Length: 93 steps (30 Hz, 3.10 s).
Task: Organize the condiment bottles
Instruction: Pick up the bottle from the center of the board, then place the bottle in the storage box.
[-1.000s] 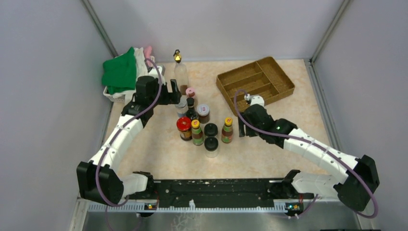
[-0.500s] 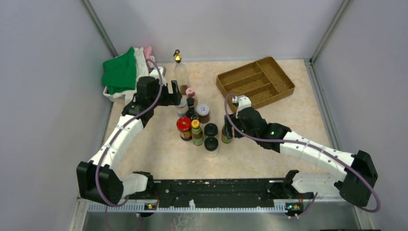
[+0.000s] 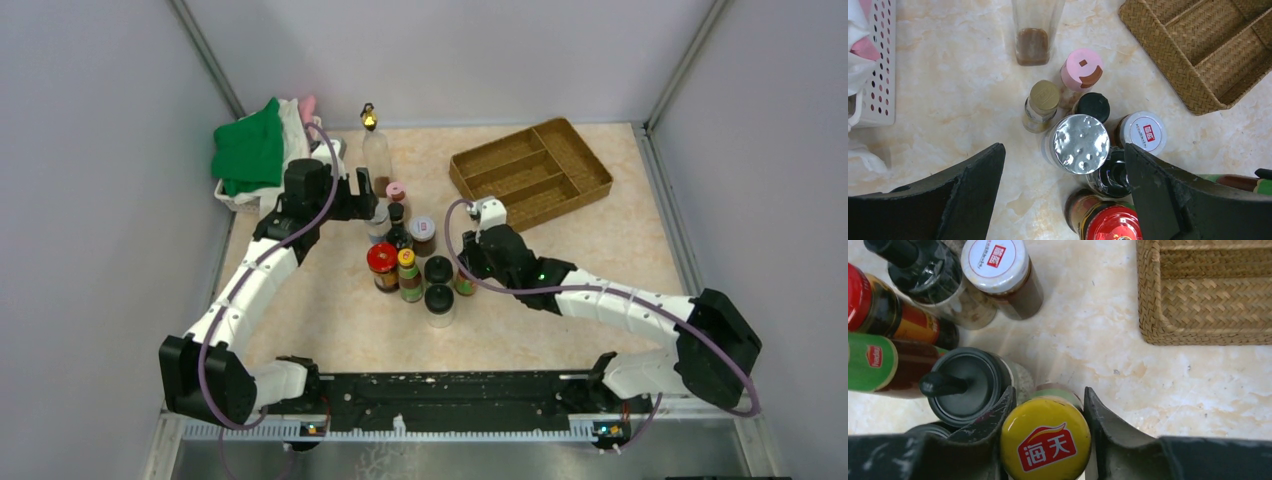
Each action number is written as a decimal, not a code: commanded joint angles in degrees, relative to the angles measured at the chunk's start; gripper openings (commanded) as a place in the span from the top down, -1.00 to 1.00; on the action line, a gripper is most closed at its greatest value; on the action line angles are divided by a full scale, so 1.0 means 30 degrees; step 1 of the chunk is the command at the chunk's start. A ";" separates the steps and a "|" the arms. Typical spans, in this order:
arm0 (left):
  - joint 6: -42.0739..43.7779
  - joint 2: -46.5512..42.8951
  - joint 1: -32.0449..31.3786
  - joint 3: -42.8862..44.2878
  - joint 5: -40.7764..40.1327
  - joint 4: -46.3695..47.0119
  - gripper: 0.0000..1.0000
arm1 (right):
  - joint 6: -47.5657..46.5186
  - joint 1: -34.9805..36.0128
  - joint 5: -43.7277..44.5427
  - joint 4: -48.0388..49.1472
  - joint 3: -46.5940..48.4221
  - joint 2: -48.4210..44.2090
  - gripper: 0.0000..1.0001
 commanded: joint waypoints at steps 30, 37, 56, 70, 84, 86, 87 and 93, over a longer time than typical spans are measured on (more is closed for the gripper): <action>-0.0075 -0.0941 -0.0371 0.1339 0.1355 -0.0842 -0.88 | -0.2790 -1.2082 0.0685 -0.1493 2.0678 1.3121 1.00; 0.0321 -0.0281 -0.0898 0.1668 0.1499 -0.1112 -0.87 | -0.2710 -1.3570 0.0845 -0.0019 2.2962 1.5937 1.00; 0.0512 0.0817 -0.2038 0.1275 0.0793 -0.0703 -0.86 | -0.3881 -1.4654 0.2156 0.4296 2.1069 1.5342 1.00; 0.0548 0.1353 -0.2367 0.1070 0.0492 -0.0546 -0.85 | -0.4527 -1.5292 0.1910 0.5849 2.1807 1.6592 1.00; 0.0314 0.1313 -0.2919 0.0689 0.0111 -0.0602 -0.85 | -0.4393 -1.5351 0.1143 0.9228 2.1868 1.9567 1.00; 0.0314 0.1361 -0.2949 0.0645 0.0100 -0.0562 -0.85 | -0.4422 -1.5351 0.1193 0.9573 2.1859 1.9786 1.00; 0.0314 0.1402 -0.2973 0.0621 0.0116 -0.0521 -0.85 | -0.4486 -1.5351 0.1164 0.9830 2.1802 1.9851 1.00; 0.0321 0.1453 -0.3039 0.0614 0.0082 -0.0444 -0.85 | -0.4835 -1.5351 0.1074 0.9905 2.2110 2.0204 1.00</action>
